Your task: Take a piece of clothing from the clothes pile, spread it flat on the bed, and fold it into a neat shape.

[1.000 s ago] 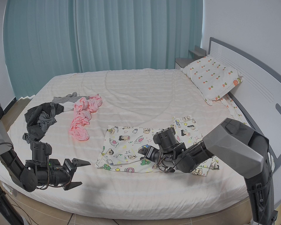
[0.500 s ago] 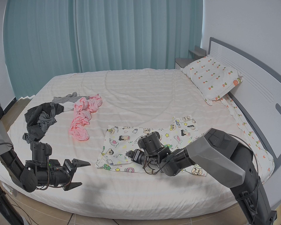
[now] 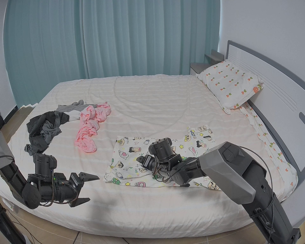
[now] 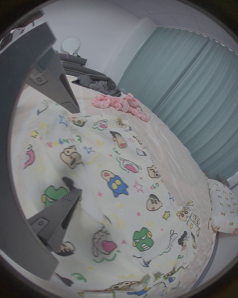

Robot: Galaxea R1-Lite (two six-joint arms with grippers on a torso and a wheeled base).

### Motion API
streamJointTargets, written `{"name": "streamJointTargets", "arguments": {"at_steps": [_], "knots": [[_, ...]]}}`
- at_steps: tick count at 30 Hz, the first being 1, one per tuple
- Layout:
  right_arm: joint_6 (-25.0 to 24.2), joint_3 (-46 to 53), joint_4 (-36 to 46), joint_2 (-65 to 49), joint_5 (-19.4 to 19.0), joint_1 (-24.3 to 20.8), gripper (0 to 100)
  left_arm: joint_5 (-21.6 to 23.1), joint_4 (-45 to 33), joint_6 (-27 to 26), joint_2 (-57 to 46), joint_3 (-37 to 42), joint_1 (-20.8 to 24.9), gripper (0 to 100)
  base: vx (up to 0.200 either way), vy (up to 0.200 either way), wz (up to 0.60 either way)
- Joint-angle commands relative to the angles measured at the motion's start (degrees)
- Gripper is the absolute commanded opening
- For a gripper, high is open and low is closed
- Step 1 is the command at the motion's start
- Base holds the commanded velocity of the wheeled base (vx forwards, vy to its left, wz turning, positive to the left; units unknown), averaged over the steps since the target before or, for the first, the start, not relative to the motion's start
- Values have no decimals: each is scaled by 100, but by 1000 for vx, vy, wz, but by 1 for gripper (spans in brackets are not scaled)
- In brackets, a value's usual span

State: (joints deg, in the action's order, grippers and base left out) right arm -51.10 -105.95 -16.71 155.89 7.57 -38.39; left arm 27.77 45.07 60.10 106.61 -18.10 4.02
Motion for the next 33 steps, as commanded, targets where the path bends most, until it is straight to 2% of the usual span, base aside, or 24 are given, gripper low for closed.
{"name": "streamJointTargets", "arguments": {"at_steps": [1,7,10,13,16,17,18,19,23,26,29,33], "knots": [[-14,-348,-60,38,131,156,100,0,2,2,9,0,11,100,0,0,0],[-31,-356,-34,-173,245,262,100,-8,2,11,0,0,28,100,0,0,0],[-137,373,-25,-657,280,376,100,0,2,11,-8,0,37,100,0,0,0],[-128,1885,-210,-1421,175,402,100,0,2,11,-17,0,90,100,67,0,0],[-102,3080,-781,-1949,60,411,100,0,2,2,-17,0,134,100,200,0,0],[-102,3827,-1449,-2291,-98,481,100,0,2,2,-17,-9,160,100,200,0,0],[-102,3898,-1510,-2327,-115,481,100,0,2,11,-17,-9,160,100,200,0,0],[-102,4706,-2205,-2661,-335,534,100,0,2,11,-17,-9,169,100,200,0,0],[-5,6077,-3461,-2995,-590,543,100,-17,2,11,-8,-9,222,100,100,0,0],[30,6561,-4112,-2836,-687,499,100,-17,2,2,18,-9,257,100,0,0,0],[92,6675,-4261,-2757,-696,473,100,-61,2,2,62,-44,415,100,0,0,0],[180,6622,-4279,-2810,-704,402,100,-747,2,-7,493,-273,1065,100,0,0,0]]}}
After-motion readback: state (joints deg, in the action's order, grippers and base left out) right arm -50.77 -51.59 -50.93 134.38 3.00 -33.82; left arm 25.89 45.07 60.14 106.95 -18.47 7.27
